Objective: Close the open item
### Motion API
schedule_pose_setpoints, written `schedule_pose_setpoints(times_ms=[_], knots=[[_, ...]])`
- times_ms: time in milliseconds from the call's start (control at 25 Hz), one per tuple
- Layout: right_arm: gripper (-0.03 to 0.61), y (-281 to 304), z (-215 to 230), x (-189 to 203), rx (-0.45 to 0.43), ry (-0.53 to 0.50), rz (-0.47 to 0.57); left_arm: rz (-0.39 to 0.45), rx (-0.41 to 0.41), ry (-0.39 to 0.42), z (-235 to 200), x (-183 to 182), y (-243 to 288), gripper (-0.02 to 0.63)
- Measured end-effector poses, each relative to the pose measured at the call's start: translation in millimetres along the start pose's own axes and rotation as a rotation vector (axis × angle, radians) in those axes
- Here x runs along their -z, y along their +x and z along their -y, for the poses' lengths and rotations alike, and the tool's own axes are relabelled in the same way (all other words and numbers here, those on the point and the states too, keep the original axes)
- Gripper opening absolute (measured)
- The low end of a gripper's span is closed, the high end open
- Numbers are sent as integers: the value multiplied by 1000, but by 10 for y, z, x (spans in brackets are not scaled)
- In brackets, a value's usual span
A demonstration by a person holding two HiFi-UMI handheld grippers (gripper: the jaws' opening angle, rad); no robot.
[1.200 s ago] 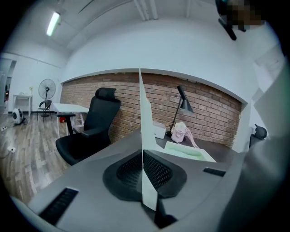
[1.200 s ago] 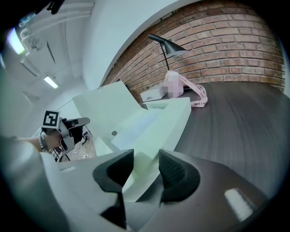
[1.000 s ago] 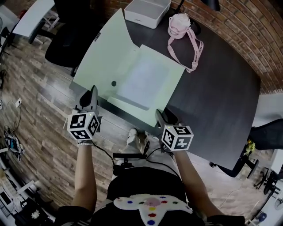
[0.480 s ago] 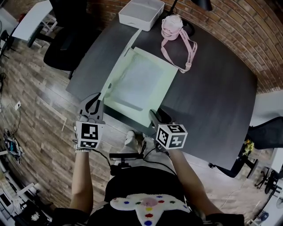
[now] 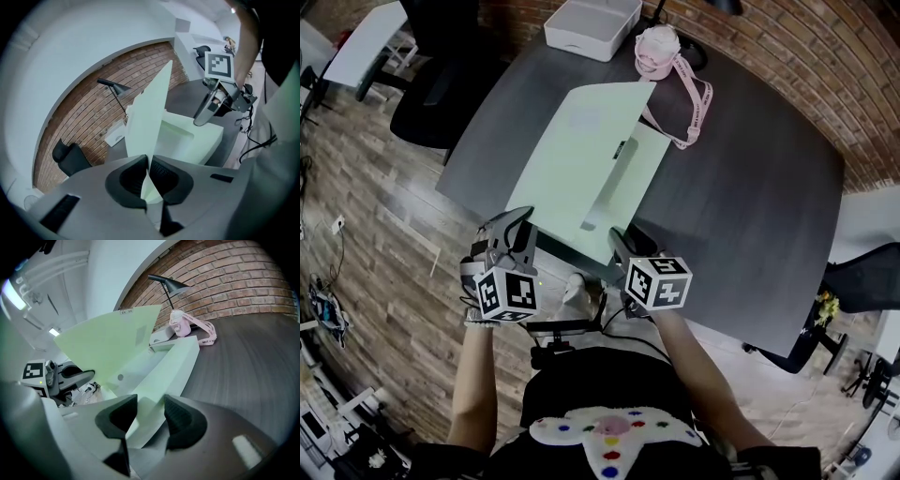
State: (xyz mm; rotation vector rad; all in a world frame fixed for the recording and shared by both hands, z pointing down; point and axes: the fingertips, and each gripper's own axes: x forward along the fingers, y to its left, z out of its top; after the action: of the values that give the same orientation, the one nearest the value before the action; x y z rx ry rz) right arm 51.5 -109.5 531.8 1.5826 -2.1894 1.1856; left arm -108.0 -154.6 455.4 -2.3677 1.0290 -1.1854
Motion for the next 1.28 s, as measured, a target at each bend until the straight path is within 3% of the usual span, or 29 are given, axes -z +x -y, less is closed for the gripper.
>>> schedule_pose_setpoints(times_ms=[320,520,800,1040,1280], knots=[[186,1,9,-7,-20,27,5,-75,37,222,270,27,80,20],[192,-22,44,-48,-46,42,15,-118,44,320,339,43,123,25],[176,-198,290,-381,-10,11,107,-174,80,433,487,101,184,32],[26,-278,533,-696,100,-92,191,-216,102,497,584,120,229,37],[9,-192,438,-963,103,-263,205,-247,139,571,633,157,246,41]])
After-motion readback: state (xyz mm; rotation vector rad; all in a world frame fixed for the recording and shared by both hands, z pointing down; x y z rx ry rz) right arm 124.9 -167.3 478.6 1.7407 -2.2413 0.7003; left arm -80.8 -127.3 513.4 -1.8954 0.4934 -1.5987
